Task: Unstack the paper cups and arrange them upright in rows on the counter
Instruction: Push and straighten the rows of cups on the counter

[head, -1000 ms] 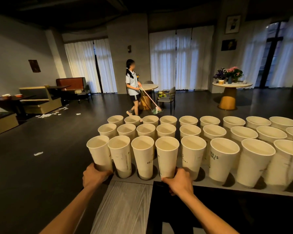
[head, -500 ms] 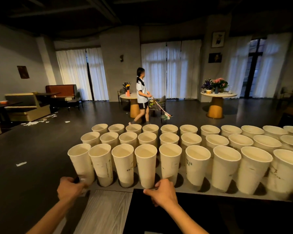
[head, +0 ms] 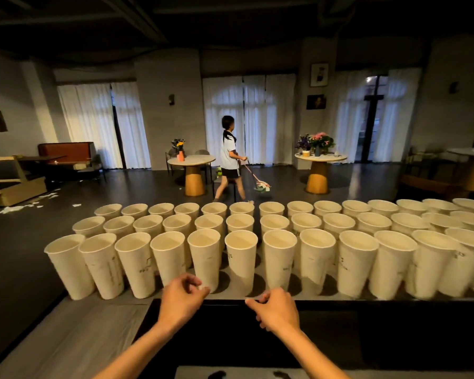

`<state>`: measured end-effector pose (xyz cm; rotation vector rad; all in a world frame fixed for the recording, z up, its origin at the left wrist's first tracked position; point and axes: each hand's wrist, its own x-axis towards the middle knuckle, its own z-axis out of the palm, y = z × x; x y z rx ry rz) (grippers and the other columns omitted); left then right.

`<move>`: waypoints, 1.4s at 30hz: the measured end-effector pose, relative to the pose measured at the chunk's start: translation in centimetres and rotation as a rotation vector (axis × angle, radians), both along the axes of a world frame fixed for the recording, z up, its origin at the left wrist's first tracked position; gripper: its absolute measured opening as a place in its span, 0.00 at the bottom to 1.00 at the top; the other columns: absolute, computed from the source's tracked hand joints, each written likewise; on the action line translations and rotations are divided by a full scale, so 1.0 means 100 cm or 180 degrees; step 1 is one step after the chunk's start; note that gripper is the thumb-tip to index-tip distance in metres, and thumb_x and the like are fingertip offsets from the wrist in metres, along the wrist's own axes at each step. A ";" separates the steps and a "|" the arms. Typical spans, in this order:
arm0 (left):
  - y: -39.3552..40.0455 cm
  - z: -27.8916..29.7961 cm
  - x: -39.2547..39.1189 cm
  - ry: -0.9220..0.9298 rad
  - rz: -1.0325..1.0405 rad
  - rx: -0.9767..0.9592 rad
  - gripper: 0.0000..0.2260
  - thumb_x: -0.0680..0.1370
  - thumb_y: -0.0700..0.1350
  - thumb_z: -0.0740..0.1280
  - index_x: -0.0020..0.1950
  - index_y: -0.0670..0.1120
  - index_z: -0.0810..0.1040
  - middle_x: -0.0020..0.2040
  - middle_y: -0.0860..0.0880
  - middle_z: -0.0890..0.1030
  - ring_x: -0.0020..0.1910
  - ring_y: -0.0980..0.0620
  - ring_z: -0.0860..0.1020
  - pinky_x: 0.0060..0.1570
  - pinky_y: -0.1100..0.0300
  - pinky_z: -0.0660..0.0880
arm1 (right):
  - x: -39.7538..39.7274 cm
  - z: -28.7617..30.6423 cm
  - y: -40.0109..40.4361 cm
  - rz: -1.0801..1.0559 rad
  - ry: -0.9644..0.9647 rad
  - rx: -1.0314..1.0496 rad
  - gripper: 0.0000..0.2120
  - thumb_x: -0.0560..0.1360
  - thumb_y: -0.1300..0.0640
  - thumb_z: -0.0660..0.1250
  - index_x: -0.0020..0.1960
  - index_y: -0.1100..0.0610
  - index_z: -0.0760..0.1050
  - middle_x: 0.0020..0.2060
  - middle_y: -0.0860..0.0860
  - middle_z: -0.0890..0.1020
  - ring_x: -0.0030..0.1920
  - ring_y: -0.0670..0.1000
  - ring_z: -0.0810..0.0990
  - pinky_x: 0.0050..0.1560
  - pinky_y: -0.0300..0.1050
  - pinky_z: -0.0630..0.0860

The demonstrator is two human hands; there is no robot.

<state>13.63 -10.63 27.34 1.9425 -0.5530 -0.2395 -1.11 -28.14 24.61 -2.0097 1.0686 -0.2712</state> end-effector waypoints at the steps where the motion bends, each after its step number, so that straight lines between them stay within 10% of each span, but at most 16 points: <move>1: -0.012 -0.003 -0.006 0.0049 -0.0100 0.0135 0.11 0.71 0.44 0.80 0.49 0.46 0.81 0.31 0.48 0.83 0.29 0.53 0.81 0.37 0.55 0.81 | -0.007 -0.002 -0.009 -0.0084 0.0037 -0.0032 0.19 0.67 0.36 0.74 0.42 0.52 0.80 0.33 0.48 0.85 0.35 0.47 0.85 0.44 0.49 0.85; 11: -0.093 -0.022 -0.005 0.0588 -0.0355 0.1031 0.45 0.69 0.55 0.81 0.79 0.43 0.63 0.57 0.42 0.84 0.34 0.52 0.85 0.32 0.62 0.81 | -0.021 -0.005 -0.047 -0.0563 0.0284 -0.0125 0.22 0.68 0.38 0.76 0.48 0.52 0.71 0.41 0.47 0.76 0.46 0.47 0.79 0.46 0.42 0.80; 19: -0.116 -0.036 0.011 0.0647 -0.0429 0.1282 0.42 0.70 0.54 0.80 0.77 0.44 0.63 0.57 0.45 0.78 0.34 0.53 0.83 0.32 0.63 0.80 | -0.005 -0.008 -0.055 -0.0597 0.0426 -0.0224 0.34 0.68 0.40 0.77 0.66 0.54 0.71 0.62 0.52 0.79 0.62 0.51 0.79 0.55 0.43 0.77; 42: -0.121 -0.059 0.033 0.0699 -0.0601 0.1165 0.28 0.62 0.46 0.85 0.58 0.46 0.78 0.53 0.46 0.83 0.42 0.50 0.86 0.37 0.58 0.83 | 0.000 -0.009 -0.057 -0.0399 0.0275 -0.0356 0.23 0.71 0.43 0.74 0.61 0.51 0.74 0.60 0.50 0.81 0.61 0.50 0.80 0.60 0.47 0.79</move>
